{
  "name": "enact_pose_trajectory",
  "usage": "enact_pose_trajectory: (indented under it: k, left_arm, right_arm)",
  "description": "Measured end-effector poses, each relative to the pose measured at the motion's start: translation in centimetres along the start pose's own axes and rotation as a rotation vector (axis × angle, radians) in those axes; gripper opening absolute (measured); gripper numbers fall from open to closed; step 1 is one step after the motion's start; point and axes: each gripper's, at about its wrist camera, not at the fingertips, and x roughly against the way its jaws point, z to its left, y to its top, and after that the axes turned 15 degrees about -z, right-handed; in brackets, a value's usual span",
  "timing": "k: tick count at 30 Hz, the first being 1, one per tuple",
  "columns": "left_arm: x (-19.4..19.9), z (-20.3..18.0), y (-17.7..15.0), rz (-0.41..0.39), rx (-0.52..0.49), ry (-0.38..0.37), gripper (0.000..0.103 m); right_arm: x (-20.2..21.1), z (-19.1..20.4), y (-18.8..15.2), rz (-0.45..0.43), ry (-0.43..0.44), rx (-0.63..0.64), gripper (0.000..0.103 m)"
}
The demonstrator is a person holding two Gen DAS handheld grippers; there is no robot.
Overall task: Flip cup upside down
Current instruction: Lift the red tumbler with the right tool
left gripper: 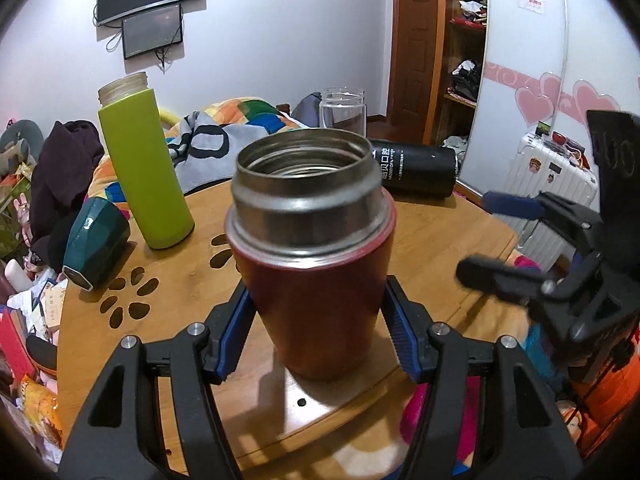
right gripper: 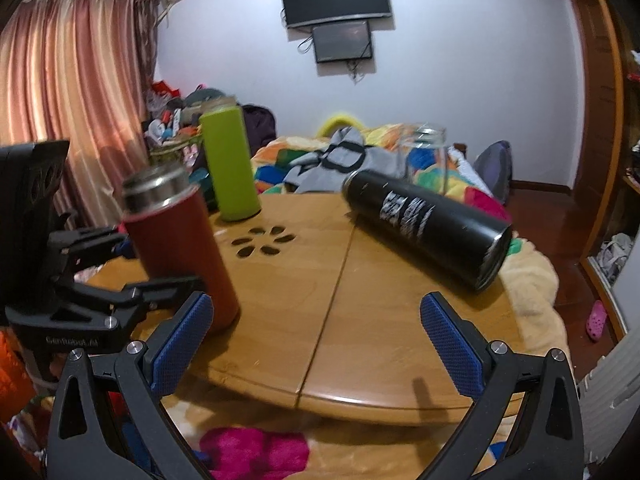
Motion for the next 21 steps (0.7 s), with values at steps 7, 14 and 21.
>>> enact_pose_trajectory:
  k: [7,14,21]
  left_arm:
    - [2.2,1.8,0.6,-0.066,0.061,-0.027,0.074]
    - [2.0,3.1,1.8,-0.069,0.172,-0.148,0.075]
    - [0.4,4.3,1.8,-0.057,0.275,-0.228,0.067]
  right_arm:
    - [-2.0,2.6,-1.4,0.033,0.091,0.059,0.103]
    - [-4.4,5.9,-2.2,0.027,0.215,0.123,0.095]
    - [-6.5,6.9,-2.2,0.055,0.251,0.137,0.064]
